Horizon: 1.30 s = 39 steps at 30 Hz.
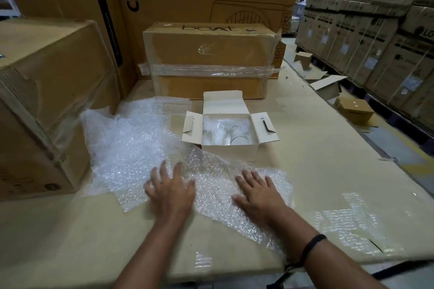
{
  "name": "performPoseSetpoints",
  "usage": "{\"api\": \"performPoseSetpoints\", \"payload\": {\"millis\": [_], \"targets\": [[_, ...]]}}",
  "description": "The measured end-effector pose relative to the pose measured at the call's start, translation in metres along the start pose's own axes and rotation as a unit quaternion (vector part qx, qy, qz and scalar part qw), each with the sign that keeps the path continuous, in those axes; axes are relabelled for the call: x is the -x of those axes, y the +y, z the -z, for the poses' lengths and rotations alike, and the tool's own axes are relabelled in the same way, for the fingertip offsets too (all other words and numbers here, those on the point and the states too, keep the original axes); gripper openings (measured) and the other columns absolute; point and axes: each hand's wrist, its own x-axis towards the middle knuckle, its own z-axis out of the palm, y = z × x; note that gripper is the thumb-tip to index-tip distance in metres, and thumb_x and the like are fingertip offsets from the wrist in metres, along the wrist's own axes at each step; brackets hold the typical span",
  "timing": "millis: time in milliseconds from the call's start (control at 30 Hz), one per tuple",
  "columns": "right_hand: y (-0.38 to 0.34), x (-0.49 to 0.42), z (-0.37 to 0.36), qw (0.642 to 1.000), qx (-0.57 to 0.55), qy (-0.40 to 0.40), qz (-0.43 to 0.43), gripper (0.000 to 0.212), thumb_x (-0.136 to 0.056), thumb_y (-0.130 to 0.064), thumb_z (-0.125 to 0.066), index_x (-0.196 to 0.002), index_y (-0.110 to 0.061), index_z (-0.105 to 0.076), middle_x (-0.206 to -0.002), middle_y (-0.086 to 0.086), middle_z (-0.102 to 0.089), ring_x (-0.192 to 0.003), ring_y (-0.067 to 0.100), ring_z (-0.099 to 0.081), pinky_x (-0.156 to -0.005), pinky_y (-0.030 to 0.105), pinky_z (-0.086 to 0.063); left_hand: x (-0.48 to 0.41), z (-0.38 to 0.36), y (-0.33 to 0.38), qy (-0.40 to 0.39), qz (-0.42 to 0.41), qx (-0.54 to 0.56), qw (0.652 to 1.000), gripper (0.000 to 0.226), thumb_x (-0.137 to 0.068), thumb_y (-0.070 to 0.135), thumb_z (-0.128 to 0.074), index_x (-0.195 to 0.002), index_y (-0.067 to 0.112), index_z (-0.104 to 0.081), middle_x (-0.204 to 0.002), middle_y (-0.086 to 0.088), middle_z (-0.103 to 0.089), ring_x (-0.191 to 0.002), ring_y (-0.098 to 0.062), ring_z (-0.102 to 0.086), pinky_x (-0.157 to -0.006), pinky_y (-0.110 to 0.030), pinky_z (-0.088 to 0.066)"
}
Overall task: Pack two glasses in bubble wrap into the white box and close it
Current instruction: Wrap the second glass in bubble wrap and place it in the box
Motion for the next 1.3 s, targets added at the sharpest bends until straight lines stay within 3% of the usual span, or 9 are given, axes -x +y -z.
{"api": "performPoseSetpoints", "payload": {"millis": [167, 367, 533, 633, 800, 900, 1033, 1200, 1300], "targets": [[0.002, 0.004, -0.005, 1.0, 0.001, 0.006, 0.012, 0.096, -0.071, -0.078, 0.011, -0.155, -0.032, 0.003, -0.161, -0.007, 0.013, -0.149, 0.018, 0.013, -0.12, 0.047, 0.009, -0.01, -0.003, -0.019, -0.022, 0.127, -0.016, 0.991, 0.06, -0.082, 0.064, -0.054, -0.136, 0.041, -0.047, -0.154, -0.009, -0.03, -0.14, -0.034, -0.015, -0.107, -0.05, -0.014], [0.0, 0.004, -0.001, 1.0, -0.014, -0.007, 0.009, 0.094, -0.074, -0.08, 0.005, -0.155, -0.032, -0.004, -0.163, -0.006, 0.006, -0.15, 0.018, 0.008, -0.12, 0.048, 0.004, -0.012, 0.002, -0.012, 0.066, 0.01, 0.17, 0.983, 0.057, -0.084, 0.011, -0.068, -0.138, 0.014, -0.051, -0.143, -0.001, -0.05, -0.134, -0.024, -0.039, -0.11, -0.041, -0.021], [-0.004, -0.006, 0.017, 0.983, -0.087, 0.159, 0.008, 0.031, -0.098, -0.04, -0.045, -0.118, -0.026, -0.064, -0.129, -0.004, -0.061, -0.119, 0.016, -0.053, -0.102, 0.035, -0.037, 0.0, 0.017, 0.004, 0.191, -0.134, 0.315, 0.92, 0.077, -0.073, -0.026, -0.043, -0.141, 0.011, -0.044, -0.143, 0.003, -0.045, -0.135, -0.007, -0.035, -0.112, -0.025, -0.029], [-0.013, -0.014, 0.04, 0.899, -0.378, 0.215, -0.051, 0.029, -0.097, -0.043, -0.052, -0.083, -0.022, -0.066, -0.085, -0.005, -0.068, -0.079, 0.013, -0.062, -0.073, 0.031, -0.045, 0.011, 0.018, 0.022, 0.221, -0.299, 0.286, 0.883, 0.074, -0.067, -0.026, -0.033, -0.132, 0.003, -0.05, -0.132, -0.009, -0.055, -0.128, -0.018, -0.047, -0.112, -0.031, -0.034], [-0.006, -0.035, 0.093, 0.718, -0.689, 0.031, -0.091, 0.088, -0.065, -0.087, -0.036, -0.114, -0.017, -0.061, -0.099, 0.014, -0.069, -0.077, 0.027, -0.063, -0.065, 0.034, -0.048, 0.035, 0.002, 0.045, 0.151, -0.516, 0.224, 0.813, 0.035, -0.099, -0.004, -0.036, -0.113, 0.002, -0.068, -0.12, -0.009, -0.067, -0.112, -0.028, -0.058, -0.1, -0.036, -0.045], [0.0, -0.035, 0.118, 0.783, -0.619, -0.061, -0.015, 0.078, -0.07, -0.075, -0.056, -0.13, -0.026, -0.048, -0.106, 0.013, -0.069, -0.074, 0.026, -0.065, -0.062, 0.034, -0.049, 0.039, -0.009, 0.052, 0.122, -0.559, 0.222, 0.79, 0.029, -0.1, 0.003, -0.043, -0.105, 0.006, -0.072, -0.115, -0.004, -0.069, -0.106, -0.027, -0.059, -0.096, -0.034, -0.046], [-0.006, -0.039, 0.128, 0.917, -0.391, -0.071, 0.039, 0.06, -0.081, -0.012, -0.075, -0.134, -0.021, -0.05, -0.085, 0.015, -0.073, -0.063, 0.018, -0.065, -0.055, 0.029, -0.049, 0.041, -0.008, 0.058, 0.124, -0.526, 0.222, 0.811, 0.031, -0.094, 0.001, -0.046, -0.097, 0.01, -0.075, -0.101, -0.004, -0.074, -0.09, -0.019, -0.067, -0.084, -0.027, -0.05], [0.0, -0.049, 0.121, 0.885, -0.456, 0.073, -0.051, 0.026, -0.09, -0.003, -0.053, -0.11, -0.013, -0.066, -0.074, 0.008, -0.062, -0.046, 0.013, -0.056, -0.046, 0.027, -0.046, 0.052, -0.019, 0.048, 0.097, -0.382, 0.222, 0.892, 0.023, -0.075, 0.011, -0.051, -0.083, 0.019, -0.07, -0.062, -0.004, -0.07, -0.055, -0.017, -0.064, -0.052, -0.024, -0.049], [0.003, -0.058, 0.106, 0.929, -0.357, 0.091, -0.027, 0.022, -0.092, -0.009, -0.054, -0.107, -0.015, -0.069, -0.087, 0.0, -0.066, -0.065, 0.015, -0.062, -0.055, 0.027, -0.052, 0.057, -0.014, 0.051, 0.105, -0.167, 0.377, 0.905, 0.032, -0.078, 0.006, -0.042, -0.095, 0.009, -0.069, -0.09, -0.007, -0.071, -0.088, -0.007, -0.061, -0.084, -0.009, -0.045]]}}
